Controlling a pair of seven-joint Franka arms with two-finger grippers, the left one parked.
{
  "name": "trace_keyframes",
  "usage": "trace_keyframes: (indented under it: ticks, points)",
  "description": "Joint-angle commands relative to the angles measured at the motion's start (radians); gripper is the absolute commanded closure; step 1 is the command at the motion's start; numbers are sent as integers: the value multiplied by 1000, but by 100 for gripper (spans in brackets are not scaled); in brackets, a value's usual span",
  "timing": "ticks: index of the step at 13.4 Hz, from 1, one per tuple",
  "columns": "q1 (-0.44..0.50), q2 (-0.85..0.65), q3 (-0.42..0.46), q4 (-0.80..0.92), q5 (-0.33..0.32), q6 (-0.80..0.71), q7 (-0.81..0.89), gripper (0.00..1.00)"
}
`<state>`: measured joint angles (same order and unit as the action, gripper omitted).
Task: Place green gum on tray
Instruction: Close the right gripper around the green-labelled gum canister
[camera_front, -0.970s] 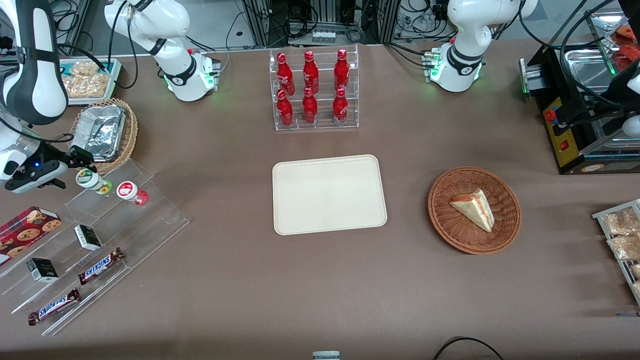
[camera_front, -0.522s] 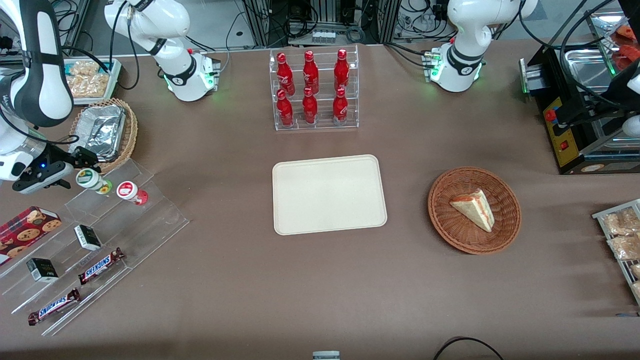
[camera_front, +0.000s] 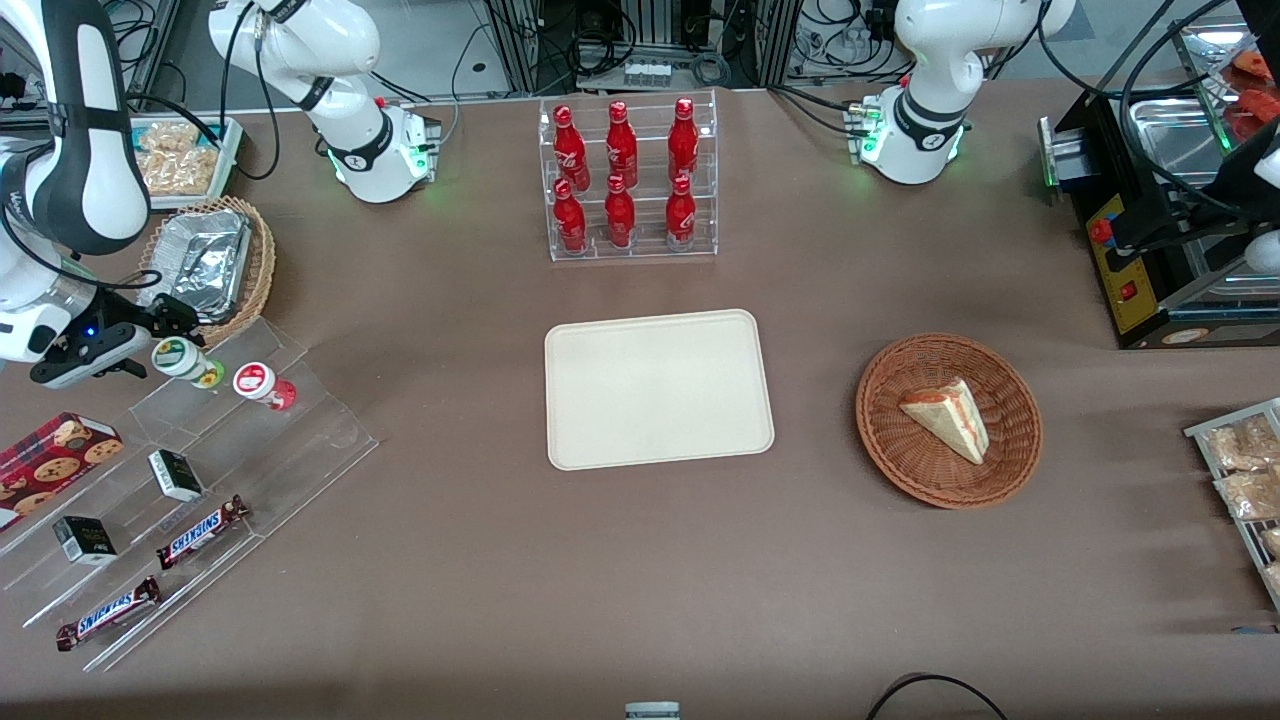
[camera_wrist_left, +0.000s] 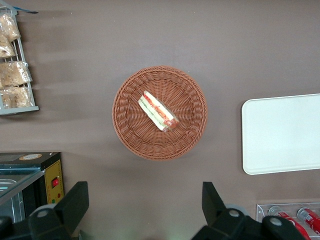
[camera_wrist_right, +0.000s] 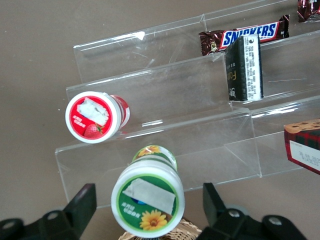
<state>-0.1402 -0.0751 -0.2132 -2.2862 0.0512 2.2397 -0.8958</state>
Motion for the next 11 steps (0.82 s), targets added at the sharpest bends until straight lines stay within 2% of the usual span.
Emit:
trace_keyframes:
  ticks: [1, 2, 7, 11]
  points:
    - [2, -2, -3, -16, 10, 26, -23, 86]
    - [4, -2, -3, -15, 10, 26, -22, 100]
    - [27, -2, 3, 22, 12, -1, -6, 100]
    - [99, 0, 6, 218, 12, -249, 115, 100]
